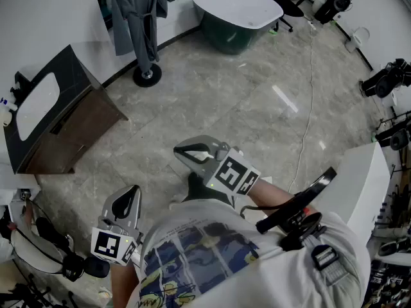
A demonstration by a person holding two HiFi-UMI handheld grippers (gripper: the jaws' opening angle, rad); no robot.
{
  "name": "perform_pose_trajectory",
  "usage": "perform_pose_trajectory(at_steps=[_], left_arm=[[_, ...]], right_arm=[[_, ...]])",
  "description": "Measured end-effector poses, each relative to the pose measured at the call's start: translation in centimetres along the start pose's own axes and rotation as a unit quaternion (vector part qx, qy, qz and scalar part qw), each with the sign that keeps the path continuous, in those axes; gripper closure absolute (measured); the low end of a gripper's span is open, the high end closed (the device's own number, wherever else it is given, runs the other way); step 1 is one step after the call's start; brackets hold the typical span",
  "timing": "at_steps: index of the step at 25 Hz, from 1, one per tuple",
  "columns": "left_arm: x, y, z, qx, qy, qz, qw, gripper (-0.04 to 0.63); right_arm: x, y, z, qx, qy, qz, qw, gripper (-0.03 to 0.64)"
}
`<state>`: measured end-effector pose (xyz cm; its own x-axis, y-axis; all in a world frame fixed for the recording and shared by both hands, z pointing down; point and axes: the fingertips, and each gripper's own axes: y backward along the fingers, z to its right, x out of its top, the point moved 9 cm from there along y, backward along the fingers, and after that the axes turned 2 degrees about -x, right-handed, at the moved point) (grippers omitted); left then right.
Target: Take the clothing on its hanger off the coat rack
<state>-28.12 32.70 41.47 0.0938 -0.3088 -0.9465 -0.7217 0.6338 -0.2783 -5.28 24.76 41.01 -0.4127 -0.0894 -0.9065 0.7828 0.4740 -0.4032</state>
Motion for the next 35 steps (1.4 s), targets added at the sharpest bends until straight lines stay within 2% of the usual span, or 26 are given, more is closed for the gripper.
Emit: perform_pose_trajectory(at_steps=[10,15,16,20,24,26,30,35], left_arm=[[0.9,-3.5,-2.1,-0.005,-0.007,-0.01,0.9999,0.592],[3.3,-8.5,-3.8,-0.011,-0.007,-0.006,0.9999,0.58],[3.7,-9.5,-4.2,-0.012,-0.008,-0.006,0.9999,0.578],[5.4,-13.9,-4.8,-0.012,-0.011,-0.011,0.9998,0.569],[7.3,-18.8,-6.1,-0.01,-0.012,-0.018,0.9997,0.555],[8.0,-21.2,-6.6,-0.007,-0.014,-0.02,0.9997,0.552],[10.1,-25.9,-7.1,0.001,-0.026,-0.022,0.9994,0.549],[12.2,-30.1,-8.3,-0.007,-0.039,-0.025,0.9989,0.54]], right_arm=[[-1.0,-1.1,3.4,0.0,-0.009,-0.007,1.0,0.615],[-1.9,-0.6,8.7,-0.015,-0.024,0.0,1.0,0.61],[-1.9,-0.6,9.8,-0.015,-0.025,0.006,1.0,0.584],[-2.6,0.3,14.2,-0.011,-0.026,0.015,1.0,0.57],[-3.7,0.9,19.3,-0.02,-0.03,0.02,0.999,0.495],[-4.5,1.6,21.6,-0.027,-0.032,0.022,0.999,0.478],[-6.3,3.8,26.0,-0.04,-0.036,0.018,0.998,0.472],[-6.8,5.0,29.3,-0.053,-0.041,0.013,0.998,0.476]])
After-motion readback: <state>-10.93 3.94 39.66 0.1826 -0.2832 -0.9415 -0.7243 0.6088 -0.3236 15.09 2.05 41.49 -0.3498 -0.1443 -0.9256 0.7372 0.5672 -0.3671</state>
